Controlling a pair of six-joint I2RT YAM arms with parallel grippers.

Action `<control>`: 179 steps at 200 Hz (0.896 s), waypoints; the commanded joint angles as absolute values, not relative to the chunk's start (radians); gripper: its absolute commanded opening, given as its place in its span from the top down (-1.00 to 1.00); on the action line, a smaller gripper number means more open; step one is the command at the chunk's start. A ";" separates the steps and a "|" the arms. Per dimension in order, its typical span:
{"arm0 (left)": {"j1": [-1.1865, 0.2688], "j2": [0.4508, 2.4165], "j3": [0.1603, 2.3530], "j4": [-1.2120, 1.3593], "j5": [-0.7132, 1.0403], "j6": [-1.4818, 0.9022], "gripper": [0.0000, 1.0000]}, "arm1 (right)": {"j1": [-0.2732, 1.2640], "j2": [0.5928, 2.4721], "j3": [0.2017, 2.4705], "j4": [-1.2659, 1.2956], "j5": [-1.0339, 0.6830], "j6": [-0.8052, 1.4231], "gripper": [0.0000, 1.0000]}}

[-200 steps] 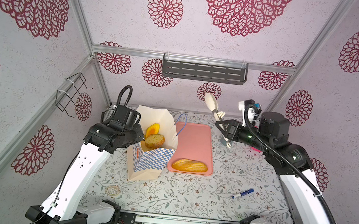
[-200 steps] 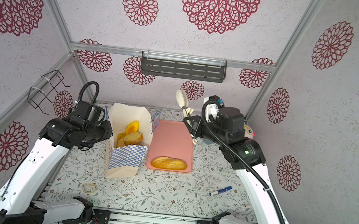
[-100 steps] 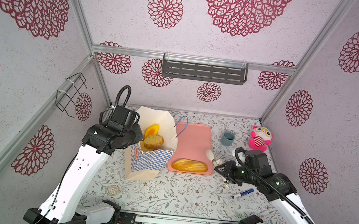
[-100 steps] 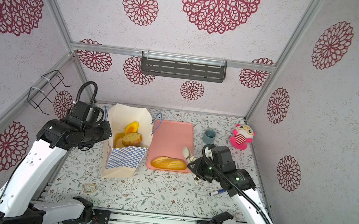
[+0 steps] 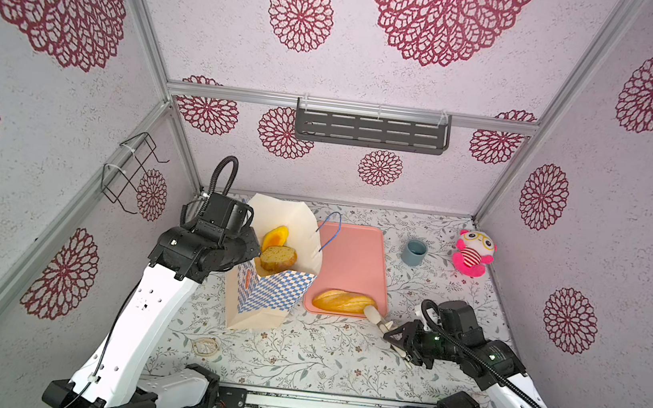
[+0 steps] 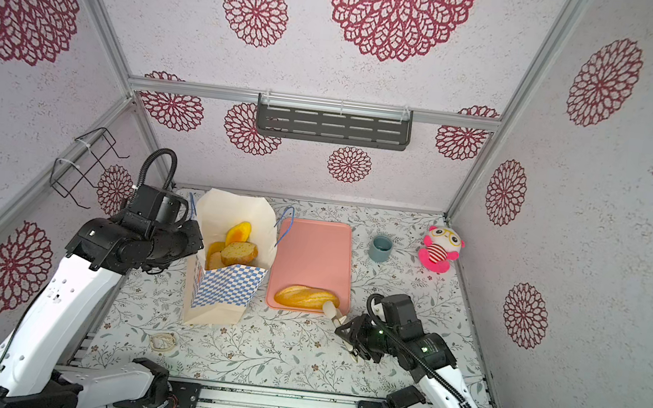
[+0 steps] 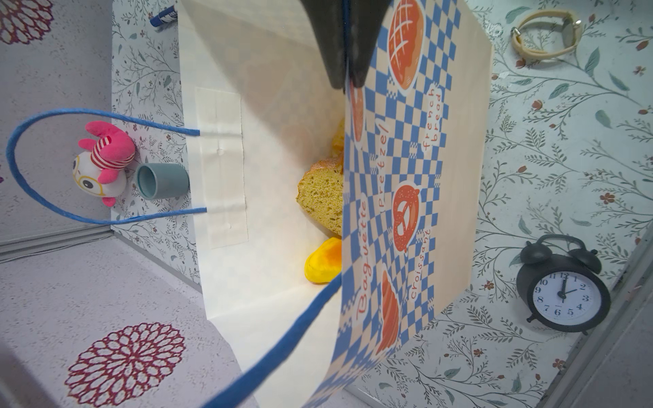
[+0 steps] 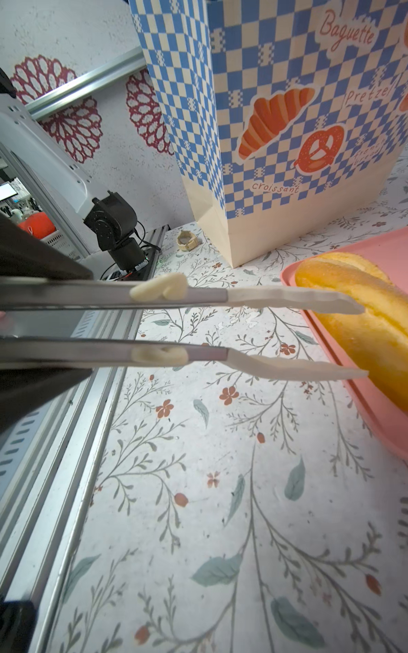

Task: Place the fake bread into the paper bag
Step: 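Swing the open tongs toward the baguette near the tray edge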

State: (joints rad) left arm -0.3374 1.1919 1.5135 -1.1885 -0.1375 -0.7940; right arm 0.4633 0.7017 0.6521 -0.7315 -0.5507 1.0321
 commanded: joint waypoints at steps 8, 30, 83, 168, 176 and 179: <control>-0.332 1.164 1.505 -1.134 -0.155 -0.796 1.00 | 0.459 0.714 0.657 -0.639 -0.592 1.065 0.22; -0.331 1.166 1.503 -1.132 -0.156 -0.795 1.00 | 0.460 0.736 0.658 -0.618 -0.591 1.060 0.19; -0.331 1.175 1.508 -1.132 -0.161 -0.787 1.00 | 0.459 0.765 0.646 -0.594 -0.589 1.063 0.17; -0.321 1.186 1.508 -1.132 -0.158 -0.775 1.00 | 0.460 0.739 0.632 -0.622 -0.586 1.072 0.18; -0.320 1.187 1.508 -1.131 -0.156 -0.774 1.00 | 0.460 0.735 0.634 -0.627 -0.583 1.071 0.18; -0.320 1.187 1.508 -1.131 -0.155 -0.775 1.00 | 0.460 0.734 0.634 -0.629 -0.583 1.072 0.18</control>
